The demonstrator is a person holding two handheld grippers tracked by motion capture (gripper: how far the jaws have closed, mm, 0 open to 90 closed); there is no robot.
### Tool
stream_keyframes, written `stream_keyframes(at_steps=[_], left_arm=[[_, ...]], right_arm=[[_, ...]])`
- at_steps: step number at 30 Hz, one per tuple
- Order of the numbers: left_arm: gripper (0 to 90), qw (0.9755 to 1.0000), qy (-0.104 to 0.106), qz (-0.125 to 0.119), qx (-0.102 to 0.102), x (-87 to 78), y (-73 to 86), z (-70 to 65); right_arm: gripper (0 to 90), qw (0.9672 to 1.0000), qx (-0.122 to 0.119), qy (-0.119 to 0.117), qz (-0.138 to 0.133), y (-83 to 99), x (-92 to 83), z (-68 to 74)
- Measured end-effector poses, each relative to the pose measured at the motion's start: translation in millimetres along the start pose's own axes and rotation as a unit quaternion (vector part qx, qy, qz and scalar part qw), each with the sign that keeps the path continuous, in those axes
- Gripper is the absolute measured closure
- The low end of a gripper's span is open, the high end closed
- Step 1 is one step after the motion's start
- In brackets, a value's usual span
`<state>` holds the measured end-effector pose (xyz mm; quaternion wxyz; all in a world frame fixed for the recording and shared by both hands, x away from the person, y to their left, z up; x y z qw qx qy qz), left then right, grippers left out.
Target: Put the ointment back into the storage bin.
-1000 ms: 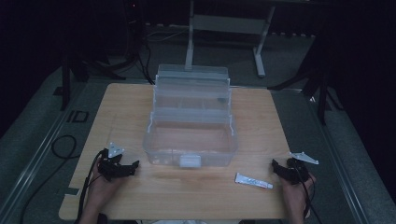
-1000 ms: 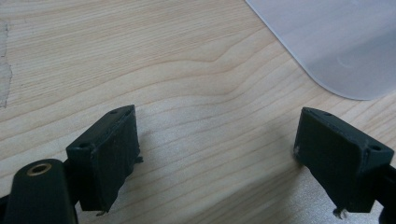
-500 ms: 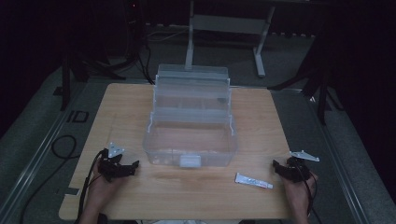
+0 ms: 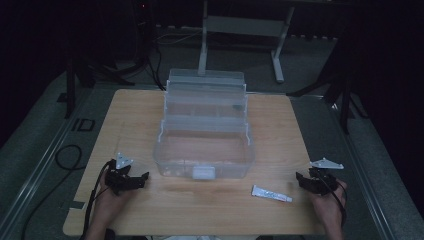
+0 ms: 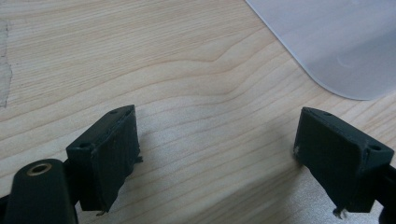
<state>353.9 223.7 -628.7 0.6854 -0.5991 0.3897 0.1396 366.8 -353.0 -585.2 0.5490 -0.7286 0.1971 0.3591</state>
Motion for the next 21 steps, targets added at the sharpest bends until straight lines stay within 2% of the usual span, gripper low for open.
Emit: stream_keyframes(at_steps=[6, 17, 18, 21], left_arm=[[14.5, 1.0000, 0.000, 0.000, 0.000, 0.0, 0.0, 0.0], [14.5, 1.0000, 0.000, 0.000, 0.000, -0.1, 0.1, 0.0], [14.5, 1.0000, 0.000, 0.000, 0.000, -0.1, 0.1, 0.0], [14.5, 1.0000, 0.000, 0.001, 0.000, -0.1, 0.1, 0.0]], right_arm=[[46.1, 0.9994, -0.032, -0.009, 0.010, -7.0, -8.3, 2.2], [46.5, 0.9977, -0.056, -0.031, 0.024, -10.9, -14.5, 7.1], [46.6, 0.9964, -0.070, -0.037, 0.030, -13.0, -16.9, 10.5], [46.6, 0.9951, -0.083, -0.040, 0.036, -15.3, -18.3, 13.0]])
Point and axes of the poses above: each handheld gripper's, and its own axes: x roughly forward along the jaws, y roughly out of its underside, z roughly to its left, the point moved 9 cm from there along x, roughly forward along the jaws, and after that the axes turned 1 degree about -x, right-handed, at the moved point
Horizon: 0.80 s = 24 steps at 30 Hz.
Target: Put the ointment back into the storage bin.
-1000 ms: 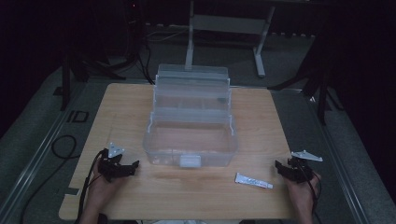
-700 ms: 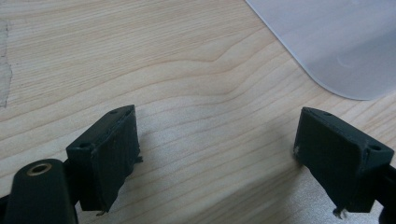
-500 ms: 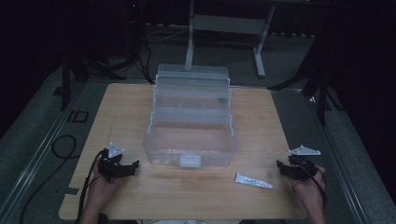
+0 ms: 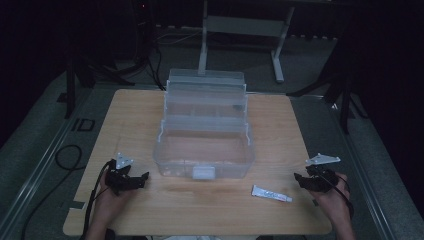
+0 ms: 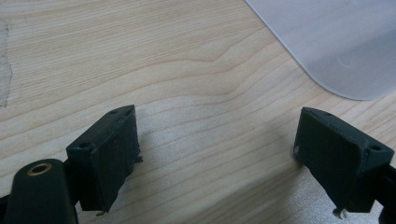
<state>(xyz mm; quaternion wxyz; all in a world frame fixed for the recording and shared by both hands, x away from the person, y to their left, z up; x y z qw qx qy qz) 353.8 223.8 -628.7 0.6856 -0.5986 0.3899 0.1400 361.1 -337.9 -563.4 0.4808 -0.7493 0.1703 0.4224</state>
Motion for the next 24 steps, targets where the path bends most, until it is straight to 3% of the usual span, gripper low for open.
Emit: stream_keyframes(at_steps=[16, 24], left_arm=[[14.5, 1.0000, -0.001, 0.000, 0.000, -0.1, 0.1, -0.1], [14.5, 1.0000, -0.001, 0.000, -0.001, -0.1, 0.1, -0.1]], right_arm=[[47.3, 0.9980, -0.056, -0.023, 0.020, -15.0, -8.9, 13.1], [49.2, 0.9946, -0.094, -0.031, 0.031, -19.4, -13.8, 23.0]])
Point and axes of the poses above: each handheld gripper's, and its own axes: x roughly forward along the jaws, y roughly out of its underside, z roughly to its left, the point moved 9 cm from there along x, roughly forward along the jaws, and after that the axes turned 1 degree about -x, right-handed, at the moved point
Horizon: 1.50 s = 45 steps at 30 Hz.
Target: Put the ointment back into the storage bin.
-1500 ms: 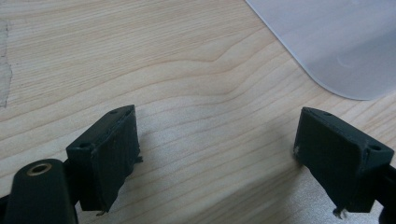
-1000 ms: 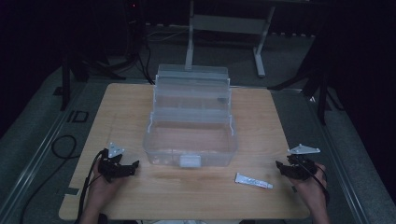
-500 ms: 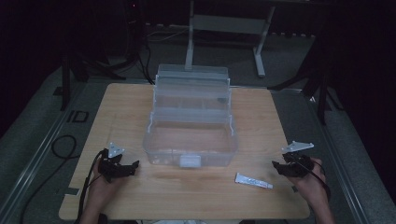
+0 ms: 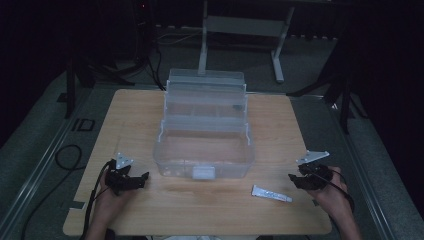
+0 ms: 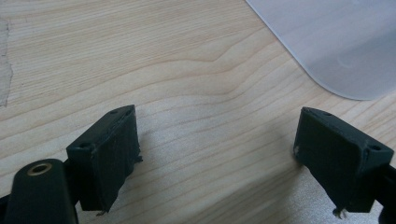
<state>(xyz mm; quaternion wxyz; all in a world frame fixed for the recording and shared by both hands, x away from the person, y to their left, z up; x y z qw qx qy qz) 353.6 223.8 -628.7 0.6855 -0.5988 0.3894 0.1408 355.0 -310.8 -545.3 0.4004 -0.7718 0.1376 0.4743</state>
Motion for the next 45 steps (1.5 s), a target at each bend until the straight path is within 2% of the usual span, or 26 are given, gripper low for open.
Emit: stream_keyframes(at_steps=[18, 31, 38, 40, 45], left_arm=[[14.5, 1.0000, 0.000, 0.000, 0.000, 0.0, 0.0, 0.0], [14.5, 1.0000, 0.000, 0.000, 0.000, 0.0, 0.0, 0.0], [14.6, 1.0000, 0.000, 0.000, 0.000, 0.0, 0.0, 0.0], [14.6, 1.0000, 0.000, 0.000, 0.000, 0.0, 0.0, 0.0], [14.5, 1.0000, 0.000, 0.000, 0.000, 0.0, 0.0, 0.0]], right_arm=[[47.4, 0.9980, -0.055, -0.022, 0.019, -10.1, -3.8, 16.8], [47.4, 0.9959, -0.081, -0.033, 0.025, -13.5, -6.8, 24.0], [47.4, 0.9939, -0.094, -0.049, 0.031, -15.0, -5.7, 29.2], [47.1, 0.9922, -0.105, -0.058, 0.035, -15.7, -5.5, 32.3], [47.2, 0.9904, -0.113, -0.069, 0.039, -15.7, -5.8, 35.5]])
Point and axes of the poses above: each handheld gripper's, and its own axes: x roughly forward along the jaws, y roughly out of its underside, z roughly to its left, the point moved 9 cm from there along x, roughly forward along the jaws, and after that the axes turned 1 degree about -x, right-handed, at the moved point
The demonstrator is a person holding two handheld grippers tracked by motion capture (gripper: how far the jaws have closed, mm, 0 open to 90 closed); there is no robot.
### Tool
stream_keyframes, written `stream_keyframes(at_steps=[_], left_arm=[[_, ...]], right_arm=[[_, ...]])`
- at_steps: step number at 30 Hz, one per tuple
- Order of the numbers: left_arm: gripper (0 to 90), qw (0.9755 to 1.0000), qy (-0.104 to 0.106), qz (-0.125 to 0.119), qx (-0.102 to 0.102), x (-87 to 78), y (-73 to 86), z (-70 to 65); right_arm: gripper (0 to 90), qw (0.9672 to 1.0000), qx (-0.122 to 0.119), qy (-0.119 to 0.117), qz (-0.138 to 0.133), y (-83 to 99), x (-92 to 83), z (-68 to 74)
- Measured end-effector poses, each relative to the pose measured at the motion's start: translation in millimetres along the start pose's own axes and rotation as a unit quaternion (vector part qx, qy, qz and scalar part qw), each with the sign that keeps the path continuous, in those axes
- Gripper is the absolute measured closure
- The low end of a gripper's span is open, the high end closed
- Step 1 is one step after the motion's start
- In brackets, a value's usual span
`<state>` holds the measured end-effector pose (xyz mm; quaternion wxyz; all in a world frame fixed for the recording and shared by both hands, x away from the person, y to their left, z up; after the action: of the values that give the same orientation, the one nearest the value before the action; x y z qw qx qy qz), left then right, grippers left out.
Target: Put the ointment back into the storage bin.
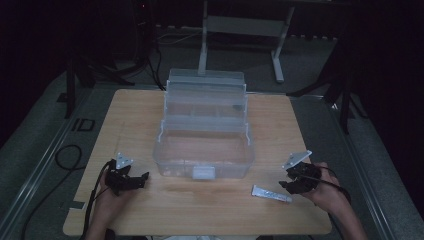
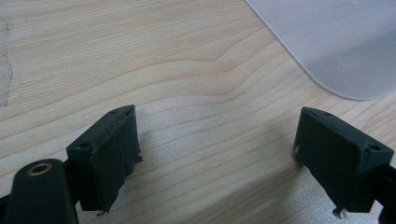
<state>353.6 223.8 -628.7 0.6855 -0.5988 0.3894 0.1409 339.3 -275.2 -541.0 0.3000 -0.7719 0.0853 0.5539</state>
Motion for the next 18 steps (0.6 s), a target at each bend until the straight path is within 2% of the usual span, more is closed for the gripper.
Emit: stream_keyframes(at_steps=[10, 18], left_arm=[[14.5, 1.0000, 0.000, 0.000, 0.000, 0.0, 0.0, 0.0], [14.6, 1.0000, 0.000, 0.000, 0.000, 0.0, 0.0, 0.0]], right_arm=[[47.2, 0.9993, -0.025, -0.023, 0.012, 0.2, 3.7, 7.2], [47.6, 0.9984, -0.041, -0.033, 0.022, -0.3, 2.9, 10.8]])
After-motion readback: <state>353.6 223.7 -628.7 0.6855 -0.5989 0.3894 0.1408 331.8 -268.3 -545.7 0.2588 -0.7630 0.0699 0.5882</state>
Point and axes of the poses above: each handheld gripper's, and its own axes: x roughly forward along the jaws, y roughly out of its underside, z roughly to its left, the point moved 9 cm from there along x, roughly forward along the jaws, and after that the axes turned 1 degree about -x, right-handed, at the moved point
